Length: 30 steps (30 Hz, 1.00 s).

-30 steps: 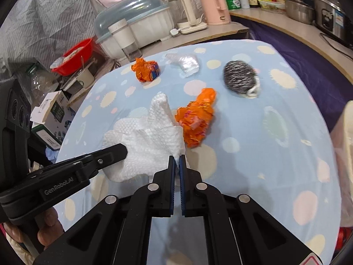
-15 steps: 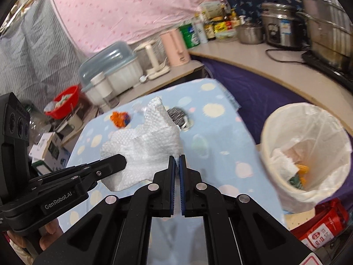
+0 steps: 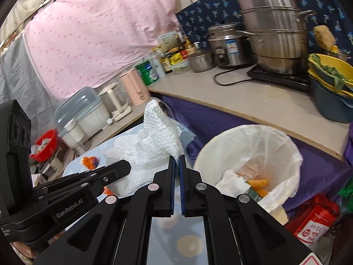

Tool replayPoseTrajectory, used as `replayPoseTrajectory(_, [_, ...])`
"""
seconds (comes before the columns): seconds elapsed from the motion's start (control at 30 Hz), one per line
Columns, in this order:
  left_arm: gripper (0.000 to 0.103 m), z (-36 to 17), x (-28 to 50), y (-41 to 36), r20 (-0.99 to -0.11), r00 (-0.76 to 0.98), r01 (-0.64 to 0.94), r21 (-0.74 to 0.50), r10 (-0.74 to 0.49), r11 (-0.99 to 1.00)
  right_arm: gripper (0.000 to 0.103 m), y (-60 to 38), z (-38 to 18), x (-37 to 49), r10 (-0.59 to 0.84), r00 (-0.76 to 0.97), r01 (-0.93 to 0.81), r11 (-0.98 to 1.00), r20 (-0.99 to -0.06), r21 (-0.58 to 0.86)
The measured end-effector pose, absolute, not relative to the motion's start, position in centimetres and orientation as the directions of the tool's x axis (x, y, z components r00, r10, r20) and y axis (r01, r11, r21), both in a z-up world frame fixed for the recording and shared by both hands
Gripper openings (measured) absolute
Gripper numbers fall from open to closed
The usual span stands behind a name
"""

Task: Collect trash
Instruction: 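Carry the paper towel over the bin and open both tools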

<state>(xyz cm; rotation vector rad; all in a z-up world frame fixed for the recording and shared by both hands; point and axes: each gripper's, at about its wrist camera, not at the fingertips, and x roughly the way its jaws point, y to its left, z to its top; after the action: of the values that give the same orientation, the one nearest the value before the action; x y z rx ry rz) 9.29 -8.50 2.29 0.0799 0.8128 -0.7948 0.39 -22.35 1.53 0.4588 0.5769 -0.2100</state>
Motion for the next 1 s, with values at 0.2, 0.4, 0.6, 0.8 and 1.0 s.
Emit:
replayPoseTrajectory(0.2, [0.002,1.7,9.0,-13.2,-0.684,0.393,0.705,-0.205,-0.614,0.679,0.004,-26.4,0.6,-0.3,-0.124,0.806,0.388,0.849,-0.579,0.358])
replayPoseTrajectory(0.4, [0.002,0.5,9.0,-16.4,-0.705,0.375,0.725,-0.183,-0.603,0.664,0.004,-29.3,-0.9,-0.3,-0.15,0.785,0.435,0.825,-0.601,0.361])
replayPoseTrajectory(0.6, [0.003,-0.5,9.5,-18.5,-0.722,0.371,0.73,-0.163,-0.584,0.664,0.004,-31.2,-2.5,0.6,-0.156,0.762,0.461,0.812,-0.628,0.358])
replayPoseTrajectory(0.8, [0.02,-1.7,10.9,-19.1,-0.747,0.377,0.692,-0.166,-0.548,0.703,0.004,-32.4,-3.5,1.6,-0.173,0.745,0.49,0.797,-0.644,0.354])
replayPoseTrajectory(1.0, [0.067,-1.5,11.7,-18.2,-0.72,0.474,0.637,-0.117,-0.507,0.762,0.055,-33.1,-3.9,2.4,-0.228,0.726,0.537,0.777,-0.649,0.328])
